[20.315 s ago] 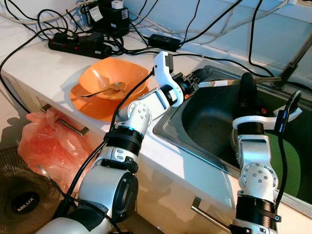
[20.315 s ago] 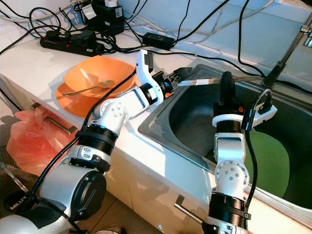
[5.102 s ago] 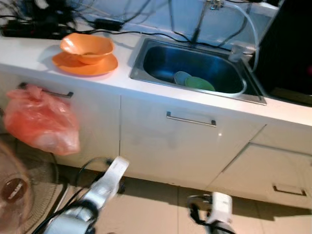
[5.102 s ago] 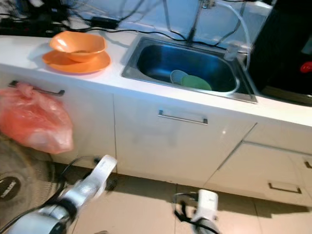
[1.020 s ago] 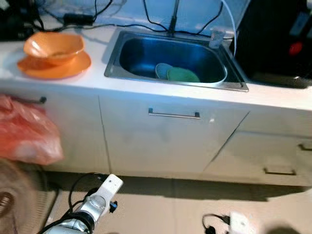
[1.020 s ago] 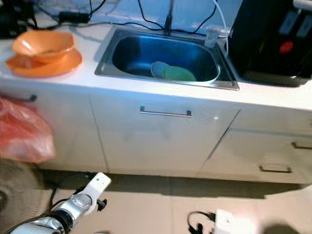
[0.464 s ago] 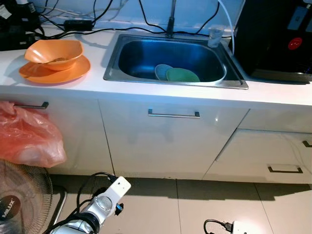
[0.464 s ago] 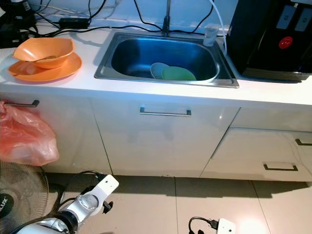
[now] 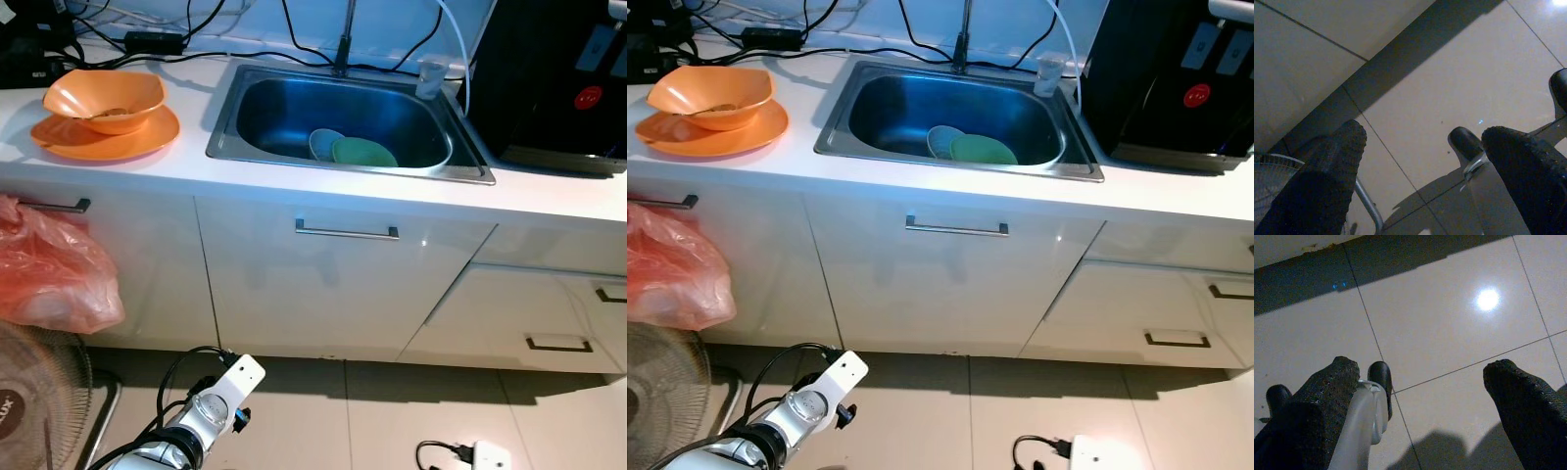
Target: Kitchen organization
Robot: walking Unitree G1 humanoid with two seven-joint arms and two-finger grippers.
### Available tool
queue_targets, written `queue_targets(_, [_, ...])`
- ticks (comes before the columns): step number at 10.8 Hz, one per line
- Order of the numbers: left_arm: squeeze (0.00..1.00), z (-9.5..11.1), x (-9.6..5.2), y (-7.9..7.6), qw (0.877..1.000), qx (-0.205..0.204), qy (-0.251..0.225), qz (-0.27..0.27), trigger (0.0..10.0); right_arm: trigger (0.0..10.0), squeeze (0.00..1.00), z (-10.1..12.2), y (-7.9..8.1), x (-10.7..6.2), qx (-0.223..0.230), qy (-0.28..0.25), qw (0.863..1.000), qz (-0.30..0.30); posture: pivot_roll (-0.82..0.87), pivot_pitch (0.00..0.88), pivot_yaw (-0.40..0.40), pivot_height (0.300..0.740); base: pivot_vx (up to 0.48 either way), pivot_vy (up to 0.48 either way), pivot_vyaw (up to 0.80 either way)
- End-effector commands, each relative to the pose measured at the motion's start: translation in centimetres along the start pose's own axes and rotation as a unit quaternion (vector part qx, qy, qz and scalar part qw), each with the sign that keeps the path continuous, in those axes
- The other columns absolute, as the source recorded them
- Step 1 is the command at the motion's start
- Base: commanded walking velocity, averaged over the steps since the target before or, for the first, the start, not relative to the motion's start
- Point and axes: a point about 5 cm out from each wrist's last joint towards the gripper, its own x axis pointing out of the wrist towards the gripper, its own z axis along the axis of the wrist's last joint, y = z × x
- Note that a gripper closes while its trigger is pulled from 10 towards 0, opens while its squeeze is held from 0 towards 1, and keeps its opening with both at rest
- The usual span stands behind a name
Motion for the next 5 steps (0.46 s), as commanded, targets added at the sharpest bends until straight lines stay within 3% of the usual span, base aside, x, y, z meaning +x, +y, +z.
queue_targets(1, [0.0, 0.32, 0.0, 0.07, 1.0, 0.012, -0.003, 0.002, 10.0, 10.0, 0.0, -0.05, -0.32, -0.06, -0.008, 0.0, 1.0, -0.004, 0.14, 0.0, -0.131, 0.74, 0.0, 0.0, 0.0])
queue_targets(5, [0.0, 0.3, -0.02, 0.22, 1.0, 0.025, -0.002, -0.003, 10.0, 10.0, 0.0, -0.35, 0.19, -0.1, -0.015, 0.001, 1.0, 0.003, 0.13, 0.0, -0.127, 0.74, 0.0, 0.0, 0.0])
